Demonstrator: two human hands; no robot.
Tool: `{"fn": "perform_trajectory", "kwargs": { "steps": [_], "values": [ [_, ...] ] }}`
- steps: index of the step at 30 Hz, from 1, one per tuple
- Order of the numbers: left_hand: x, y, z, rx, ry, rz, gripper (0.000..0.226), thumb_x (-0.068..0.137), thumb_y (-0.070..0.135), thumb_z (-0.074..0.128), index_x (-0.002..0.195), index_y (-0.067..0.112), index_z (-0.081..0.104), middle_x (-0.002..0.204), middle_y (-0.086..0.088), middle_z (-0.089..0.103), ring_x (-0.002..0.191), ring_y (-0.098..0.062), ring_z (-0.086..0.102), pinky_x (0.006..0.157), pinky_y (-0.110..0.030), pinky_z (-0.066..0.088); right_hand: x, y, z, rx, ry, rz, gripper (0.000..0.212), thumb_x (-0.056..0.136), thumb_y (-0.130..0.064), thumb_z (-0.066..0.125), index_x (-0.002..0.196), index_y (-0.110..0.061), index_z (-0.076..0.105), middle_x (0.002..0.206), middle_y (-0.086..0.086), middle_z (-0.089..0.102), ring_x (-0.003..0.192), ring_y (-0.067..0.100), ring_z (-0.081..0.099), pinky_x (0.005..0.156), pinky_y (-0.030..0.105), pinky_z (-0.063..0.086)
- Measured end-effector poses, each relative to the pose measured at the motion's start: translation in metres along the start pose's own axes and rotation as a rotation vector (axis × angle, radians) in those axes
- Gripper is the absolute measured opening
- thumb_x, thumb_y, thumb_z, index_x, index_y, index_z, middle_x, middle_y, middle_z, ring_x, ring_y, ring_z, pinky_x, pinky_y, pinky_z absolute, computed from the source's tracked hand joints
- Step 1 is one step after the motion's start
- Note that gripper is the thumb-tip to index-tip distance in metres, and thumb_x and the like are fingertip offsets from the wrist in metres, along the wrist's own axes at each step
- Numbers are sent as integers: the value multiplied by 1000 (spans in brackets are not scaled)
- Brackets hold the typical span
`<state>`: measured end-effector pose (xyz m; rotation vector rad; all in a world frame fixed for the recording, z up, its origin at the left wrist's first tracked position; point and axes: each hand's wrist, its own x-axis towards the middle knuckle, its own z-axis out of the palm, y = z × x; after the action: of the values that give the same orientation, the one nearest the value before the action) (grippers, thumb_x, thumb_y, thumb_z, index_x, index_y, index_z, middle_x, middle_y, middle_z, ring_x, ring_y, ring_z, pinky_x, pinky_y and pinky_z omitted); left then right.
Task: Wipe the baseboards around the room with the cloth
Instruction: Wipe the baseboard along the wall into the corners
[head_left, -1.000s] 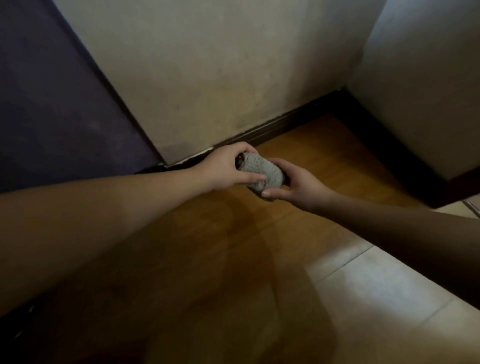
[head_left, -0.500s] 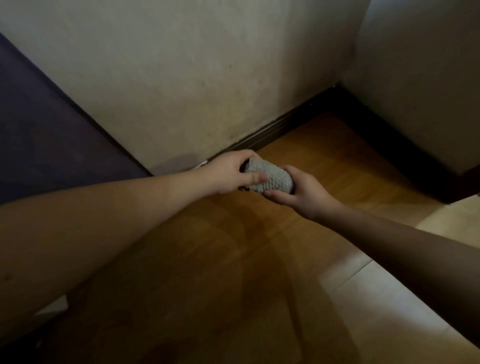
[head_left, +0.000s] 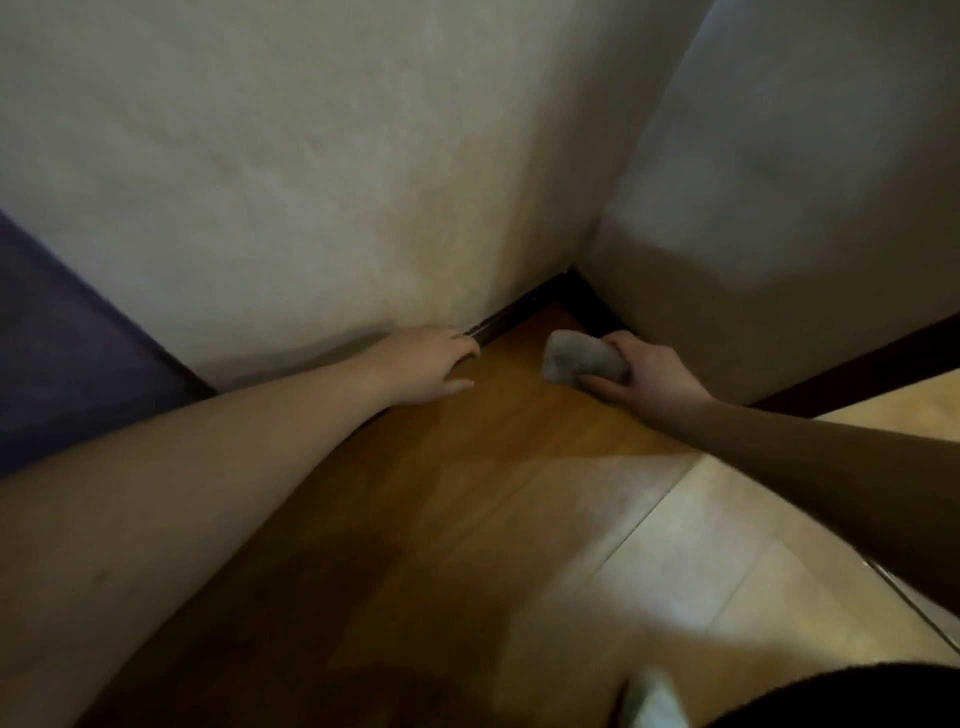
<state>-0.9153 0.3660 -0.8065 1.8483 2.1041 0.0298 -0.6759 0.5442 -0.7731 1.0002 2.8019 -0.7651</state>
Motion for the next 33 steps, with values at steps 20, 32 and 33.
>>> {"fn": "perform_trajectory", "kwargs": {
  "steps": [20, 32, 33],
  "values": [
    [-50, -35, 215, 17, -156, -332, 91, 86, 80, 29, 157, 35, -4, 166, 6, 0, 151, -18, 7, 121, -39, 6, 193, 93, 131, 116, 137, 439, 53, 97, -33, 56, 143, -11, 42, 133, 17, 55, 118, 36, 56, 90, 42, 51],
    [-53, -4, 254, -115, -243, -542, 125, 74, 75, 63, 149, 32, -27, 156, 7, -33, 149, -16, -17, 121, -47, 6, 224, 115, 154, 234, 278, 508, 53, 98, -29, 55, 148, -16, 41, 140, 18, 50, 127, 38, 50, 100, 45, 45],
    [-53, -4, 259, -111, -242, -546, 123, 74, 75, 62, 150, 31, -25, 154, 6, -35, 146, -13, -22, 121, -46, 5, 229, 114, 153, 264, 288, 515, 52, 98, -28, 54, 147, -16, 42, 140, 18, 51, 127, 37, 51, 101, 45, 45]
  ]
}}
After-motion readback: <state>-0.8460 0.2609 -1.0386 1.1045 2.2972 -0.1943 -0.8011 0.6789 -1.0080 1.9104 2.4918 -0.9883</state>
